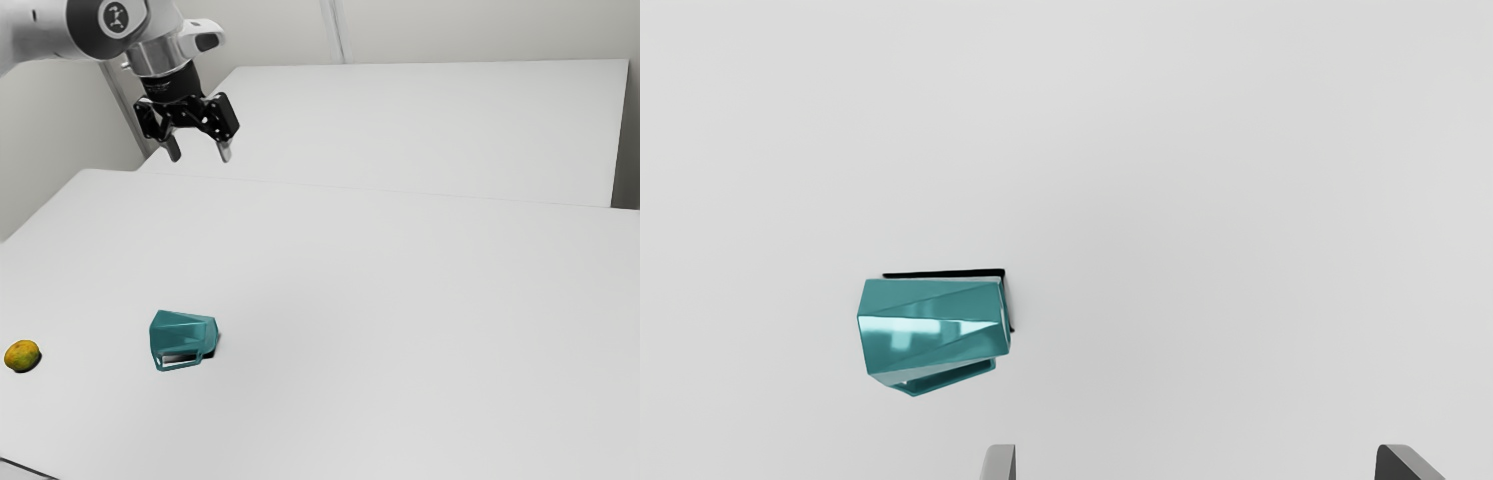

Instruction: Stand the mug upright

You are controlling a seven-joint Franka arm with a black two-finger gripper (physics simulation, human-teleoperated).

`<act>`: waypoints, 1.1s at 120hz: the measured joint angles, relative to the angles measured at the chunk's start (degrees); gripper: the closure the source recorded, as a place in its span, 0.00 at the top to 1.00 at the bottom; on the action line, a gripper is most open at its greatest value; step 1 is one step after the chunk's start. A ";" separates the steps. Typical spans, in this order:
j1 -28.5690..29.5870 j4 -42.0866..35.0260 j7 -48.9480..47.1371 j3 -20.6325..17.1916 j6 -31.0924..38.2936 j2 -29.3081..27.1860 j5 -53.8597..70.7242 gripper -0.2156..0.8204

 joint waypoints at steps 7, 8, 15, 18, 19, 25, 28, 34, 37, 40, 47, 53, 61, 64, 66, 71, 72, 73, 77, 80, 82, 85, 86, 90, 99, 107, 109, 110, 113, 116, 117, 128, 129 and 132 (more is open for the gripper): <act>0.03 0.01 -0.03 0.00 -0.04 0.08 -0.02 0.78; 0.04 0.00 -0.04 0.00 -0.04 0.08 -0.02 0.78; 0.08 -0.01 -0.06 0.00 -0.07 0.03 0.00 0.78; 0.10 -0.06 -0.06 0.00 -0.08 -0.09 0.00 0.78; 0.11 -0.10 -0.07 0.00 -0.09 -0.15 0.01 0.78; 0.15 -0.34 -0.07 0.01 -0.11 -0.59 0.03 0.78; 0.15 -0.56 -0.07 0.04 -0.13 -0.99 0.04 0.77; 0.19 -1.23 -0.08 0.07 -0.14 -1.90 0.05 0.77; 0.20 -1.63 -0.08 0.08 -0.15 -2.36 0.05 0.77; 0.22 -2.08 -0.08 0.08 -0.15 -2.90 0.06 0.77; 0.38 -3.00 -0.07 0.11 -0.15 -3.98 0.02 0.77; 0.89 -3.52 -0.06 0.17 -0.15 -4.62 -0.02 0.77; 2.25 -4.47 -0.05 0.24 -0.16 -5.38 -0.06 0.77; 2.86 -4.84 -0.04 0.25 -0.16 -5.72 -0.06 0.77; 3.27 -5.08 -0.03 0.25 -0.16 -5.91 -0.07 0.77; 4.34 -5.62 0.08 0.28 -0.15 -6.30 -0.11 0.77; 4.56 -5.76 0.13 0.29 -0.14 -6.36 -0.14 0.77; 4.79 -5.90 0.18 0.30 -0.13 -6.42 -0.17 0.77; 5.80 -6.38 0.42 0.35 -0.09 -6.61 -0.32 0.77; 6.49 -6.74 0.64 0.48 -0.06 -6.84 -0.62 0.77; 7.02 -7.01 0.80 0.54 -0.03 -7.02 -0.87 0.77; 7.85 -7.34 1.07 0.61 0.01 -7.28 -1.24 0.77; 8.10 -7.44 1.17 0.64 0.02 -7.35 -1.34 0.77; 8.99 -7.80 1.56 0.73 0.10 -7.57 -1.75 0.77; 11.40 -9.06 2.76 1.15 0.36 -7.88 -3.53 0.77; 13.03 -10.41 4.19 2.68 0.60 -8.17 -5.79 0.77; 13.56 -10.78 4.60 2.98 0.66 -8.28 -6.42 0.77; 13.80 -11.05 4.82 3.15 0.73 -8.38 -6.77 0.77; 14.33 -11.85 5.49 3.73 0.98 -8.63 -7.80 0.77; 14.98 -13.01 6.23 4.38 1.37 -8.99 -9.03 0.77; 15.27 -13.40 6.50 4.55 1.51 -9.08 -9.44 0.77; 18.57 -16.62 9.74 5.91 2.84 -9.54 -13.81 0.77; 18.76 -16.81 10.05 6.05 2.94 -9.55 -14.16 0.77; 19.32 -17.46 11.02 6.57 3.22 -9.55 -15.31 0.77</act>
